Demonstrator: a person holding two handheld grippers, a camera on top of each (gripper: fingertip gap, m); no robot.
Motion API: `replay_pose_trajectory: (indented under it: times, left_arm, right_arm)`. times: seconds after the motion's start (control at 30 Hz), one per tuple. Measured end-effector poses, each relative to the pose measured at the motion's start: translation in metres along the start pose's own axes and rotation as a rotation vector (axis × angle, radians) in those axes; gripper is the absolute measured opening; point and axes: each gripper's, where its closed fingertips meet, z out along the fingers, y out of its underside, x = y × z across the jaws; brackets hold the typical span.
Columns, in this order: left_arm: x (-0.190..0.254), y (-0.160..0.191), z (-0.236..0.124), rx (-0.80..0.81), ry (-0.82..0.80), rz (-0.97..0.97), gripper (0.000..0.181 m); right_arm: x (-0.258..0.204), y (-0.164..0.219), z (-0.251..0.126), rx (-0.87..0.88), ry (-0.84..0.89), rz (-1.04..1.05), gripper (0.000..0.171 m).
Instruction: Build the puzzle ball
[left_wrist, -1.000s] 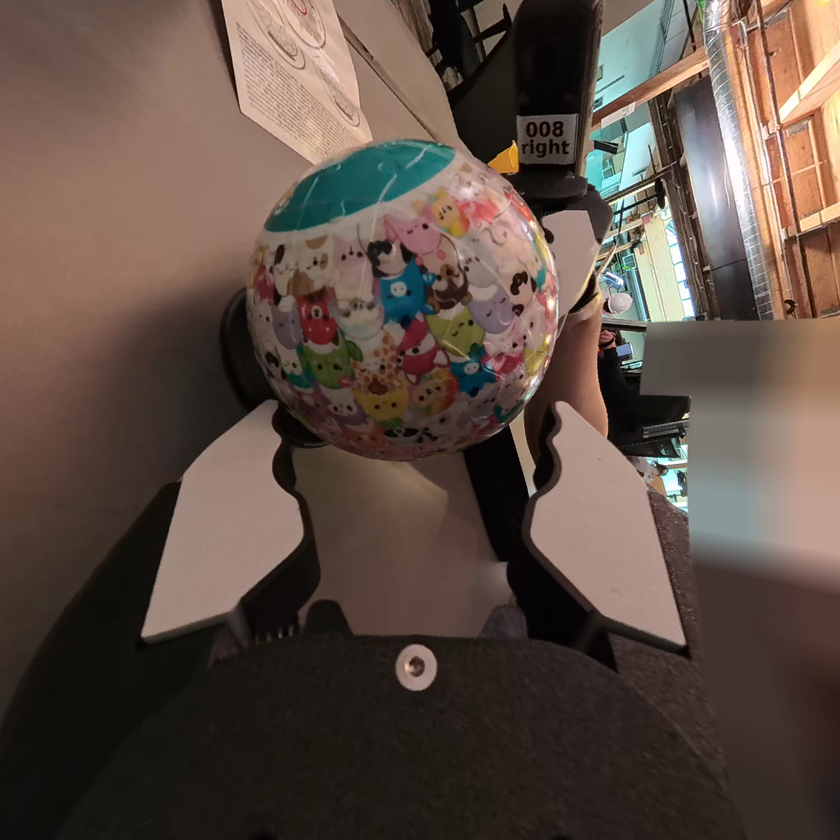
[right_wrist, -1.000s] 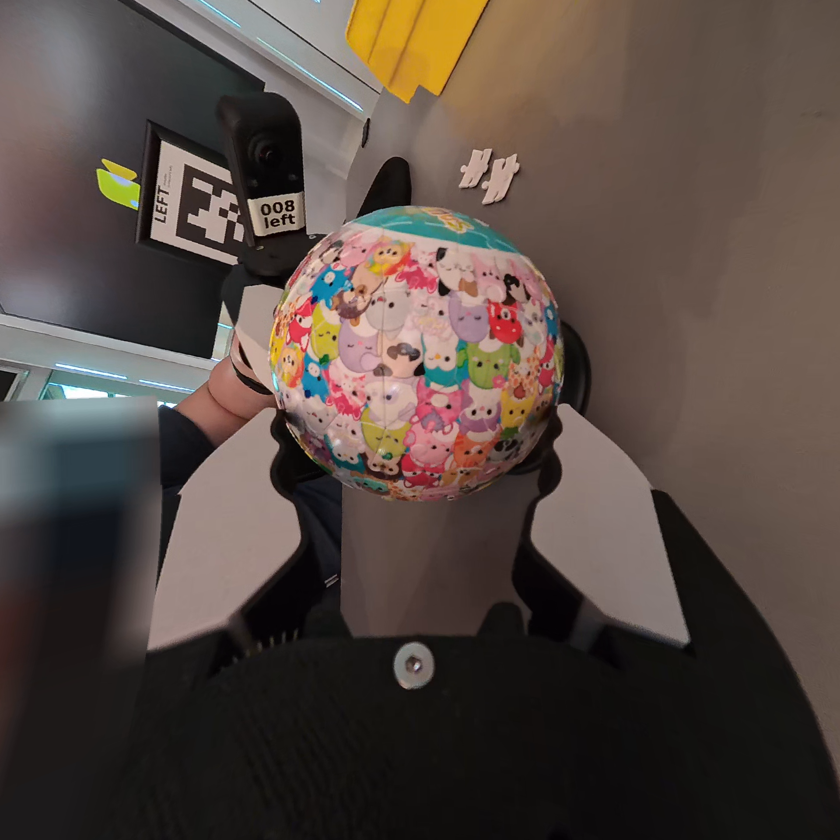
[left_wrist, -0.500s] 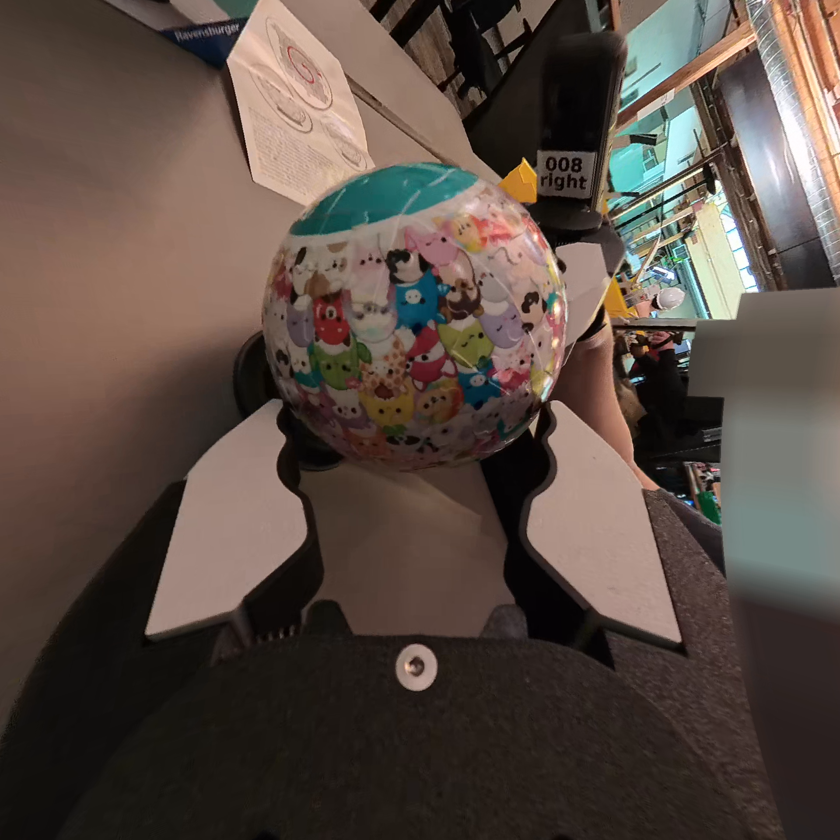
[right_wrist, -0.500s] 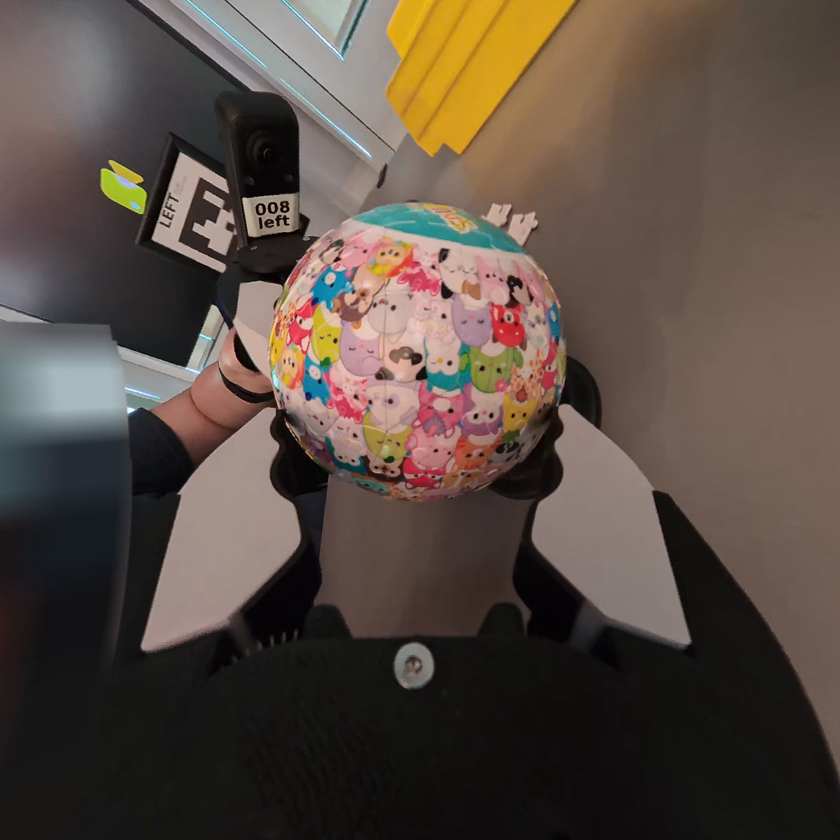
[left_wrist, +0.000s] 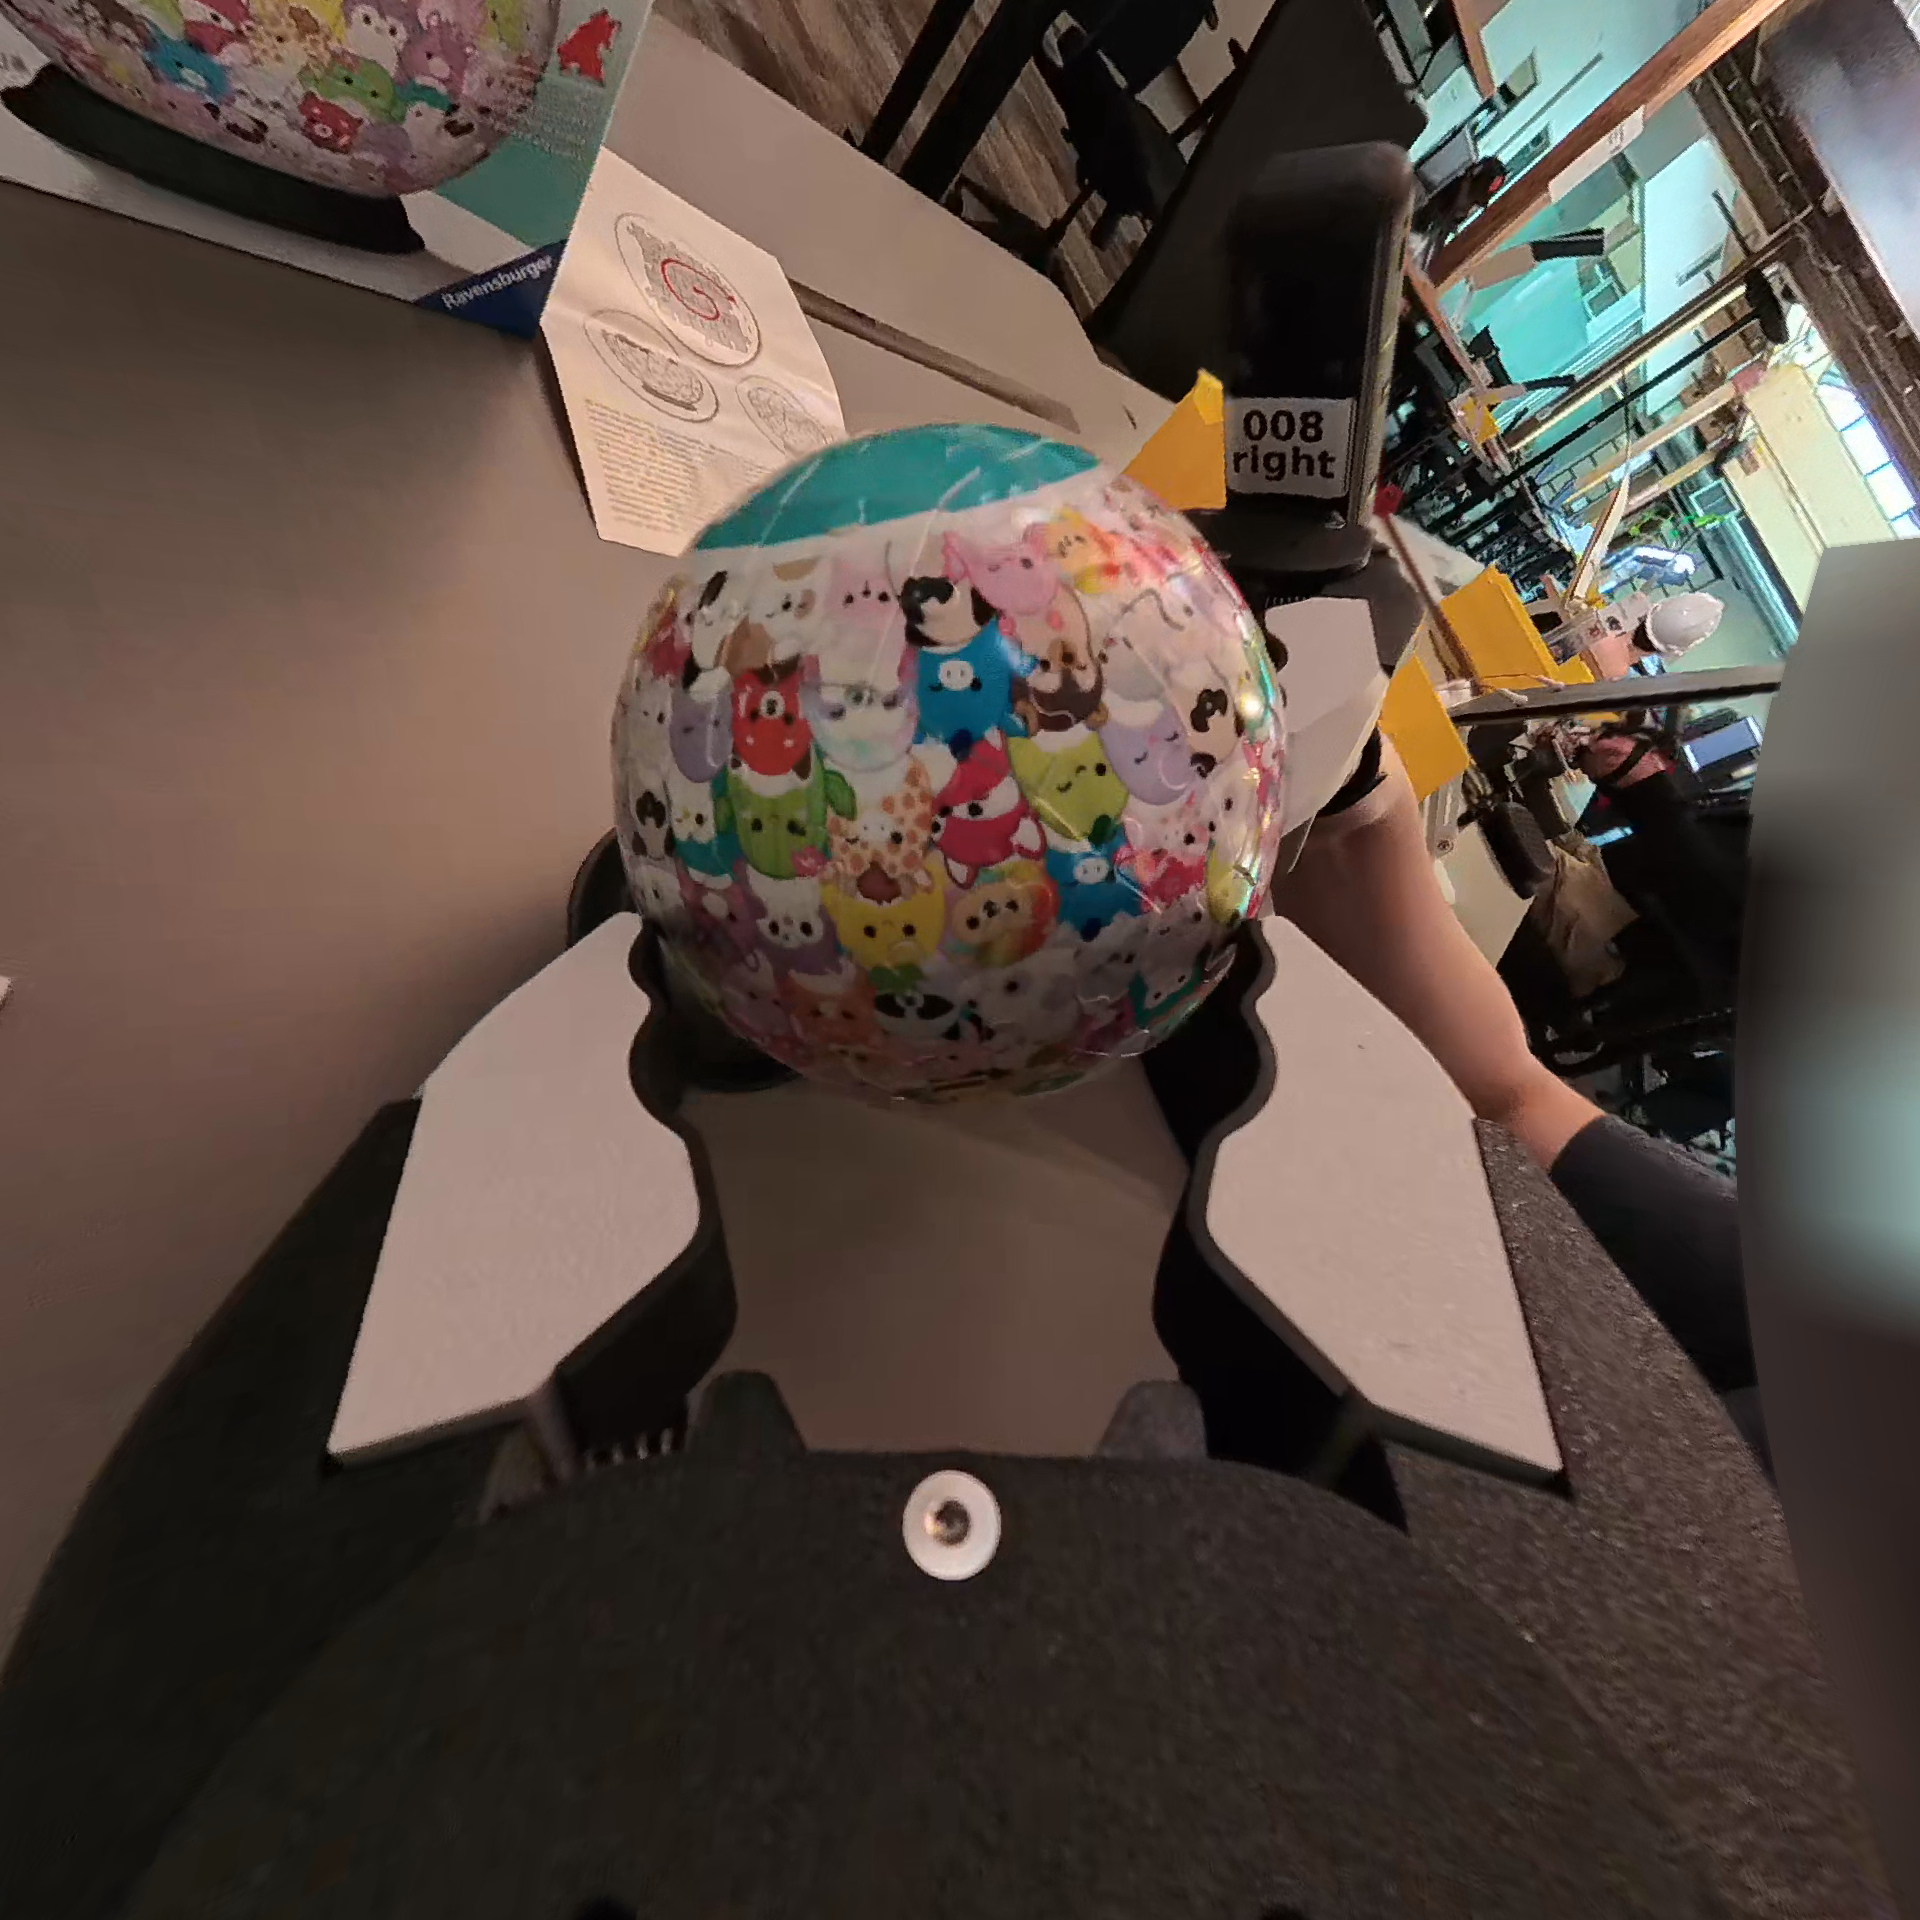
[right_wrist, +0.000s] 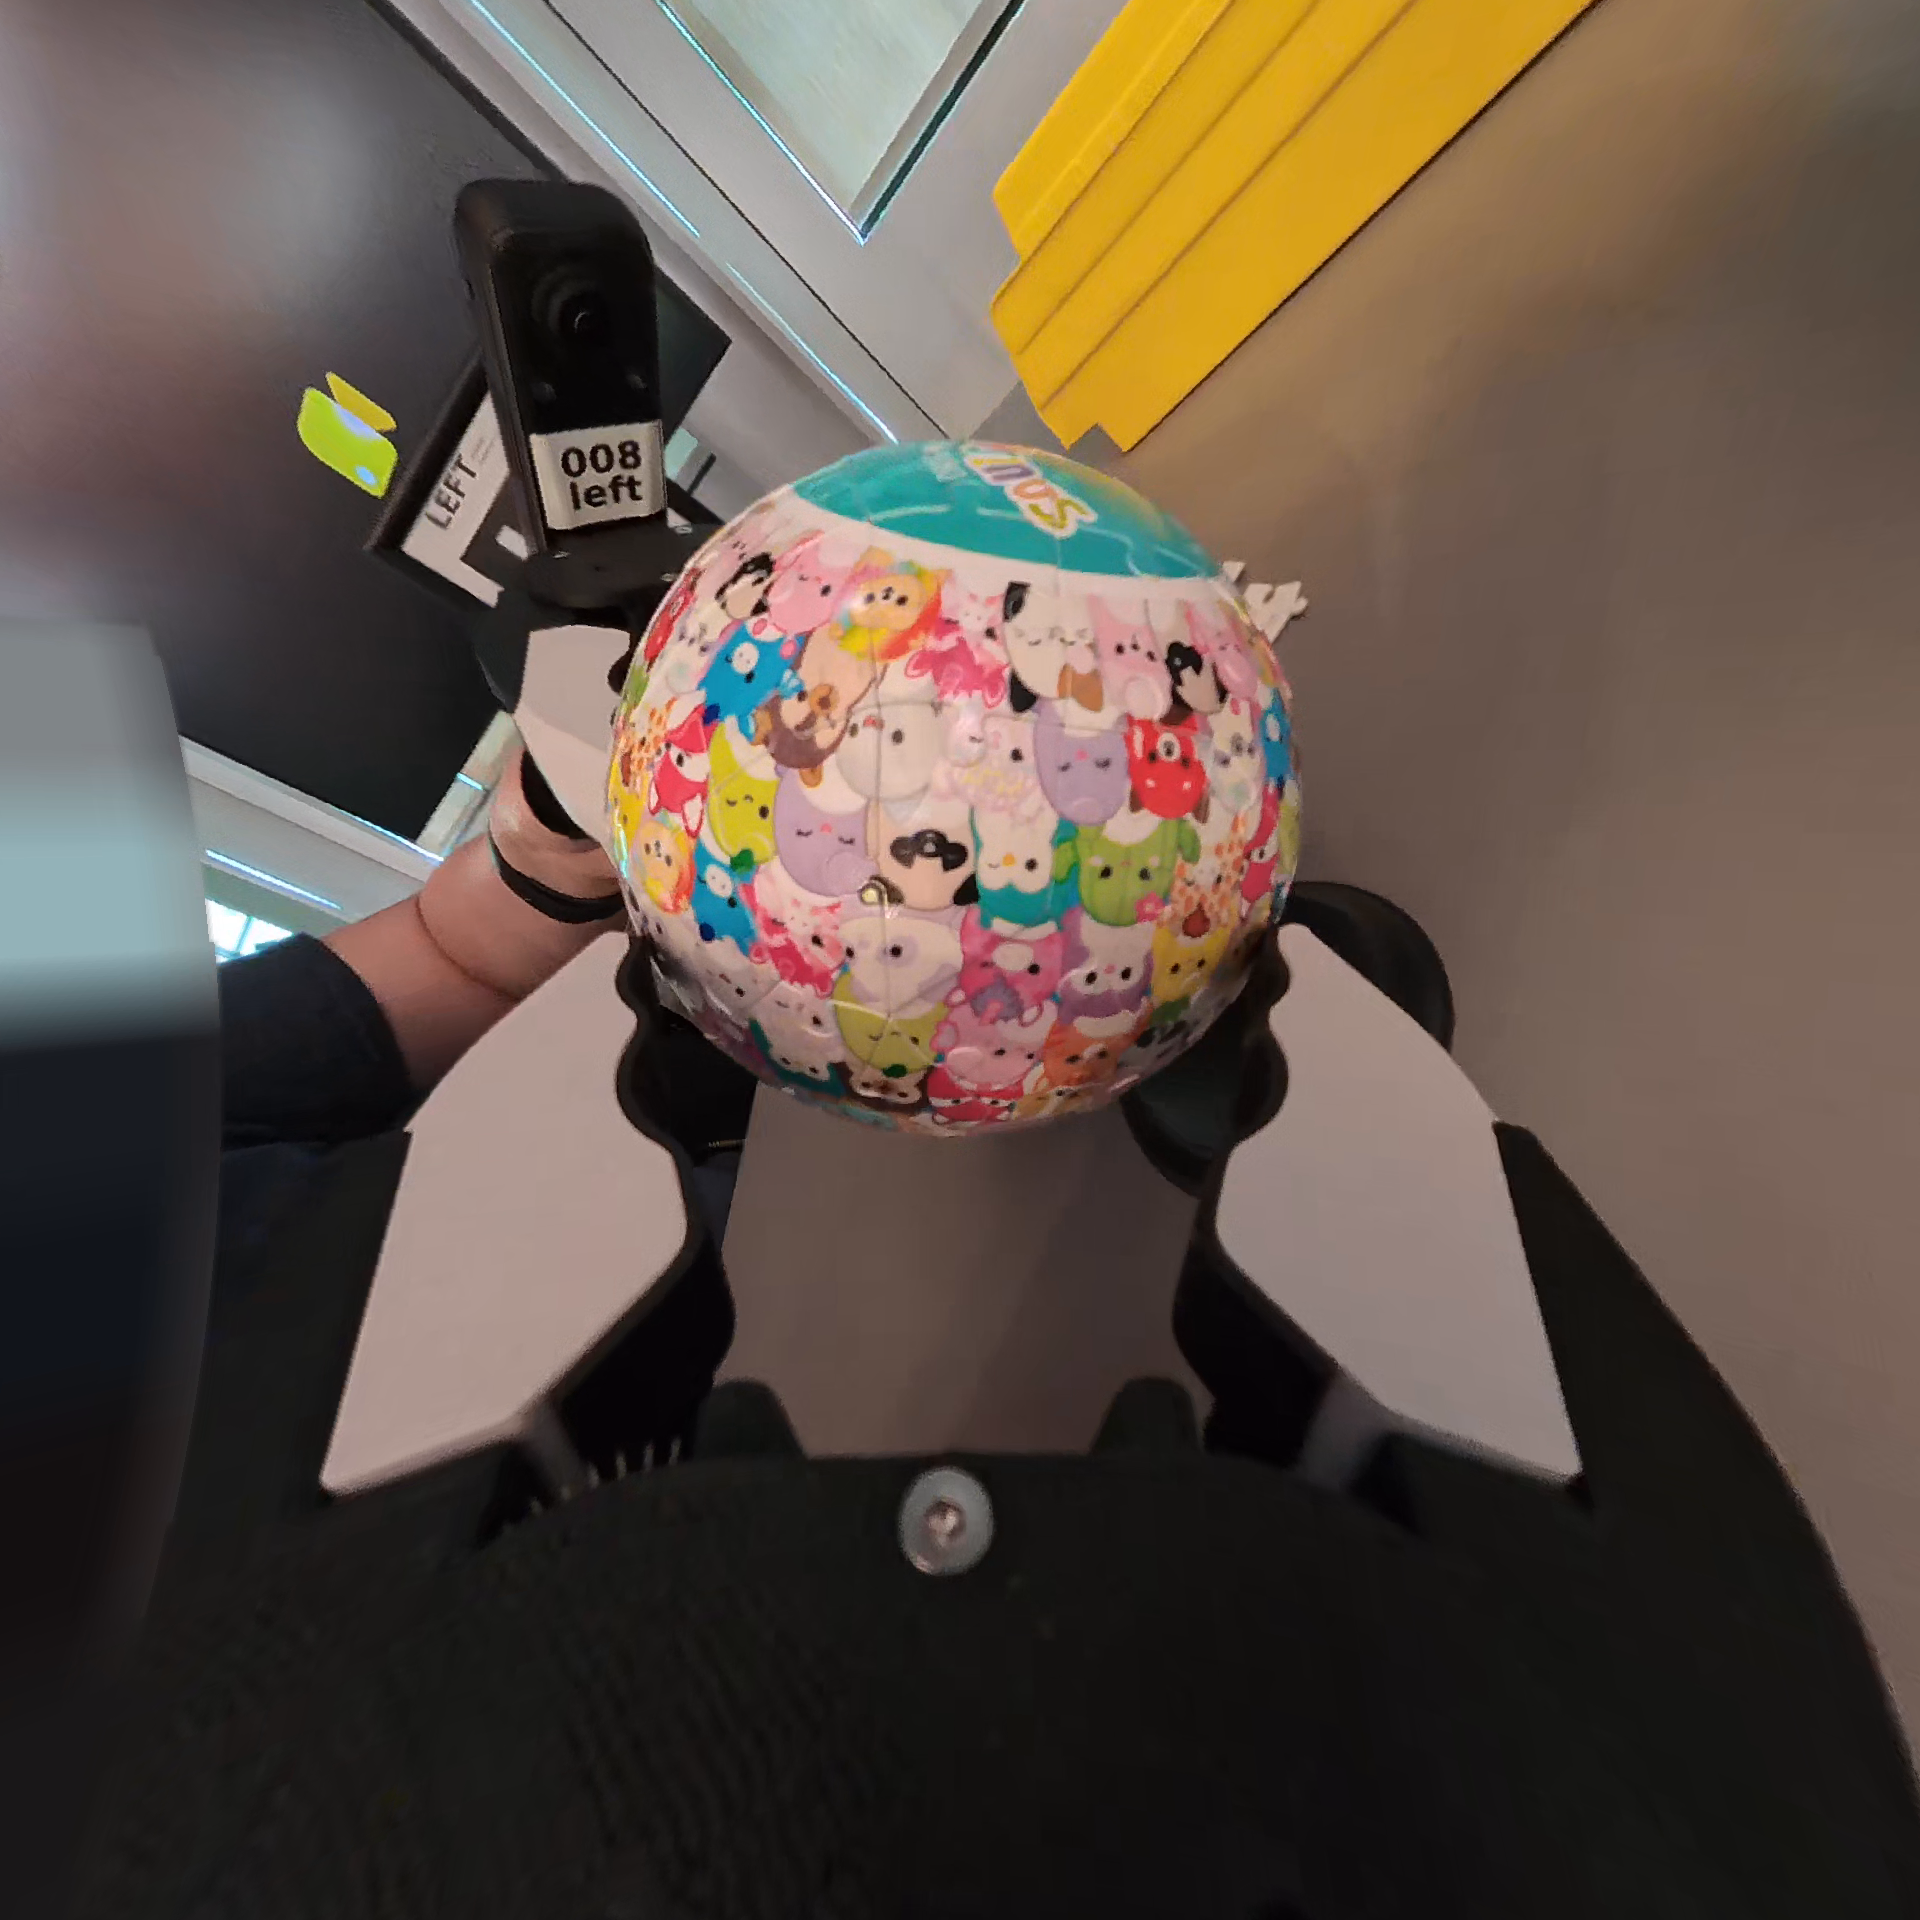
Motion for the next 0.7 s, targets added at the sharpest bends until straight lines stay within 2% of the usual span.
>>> replay_pose_trajectory:
  times: [0.27,0.7]
  left_arm:
    - [0.007,0.009,0.025,0.001,0.058,0.036,0.102]
    - [-0.012,0.039,0.025,-0.018,0.028,-0.019,0.101]
  right_arm:
    - [0.002,-0.001,-0.024,0.017,0.079,-0.028,0.108]
    - [0.018,0.017,-0.006,-0.057,0.053,0.008,0.108]
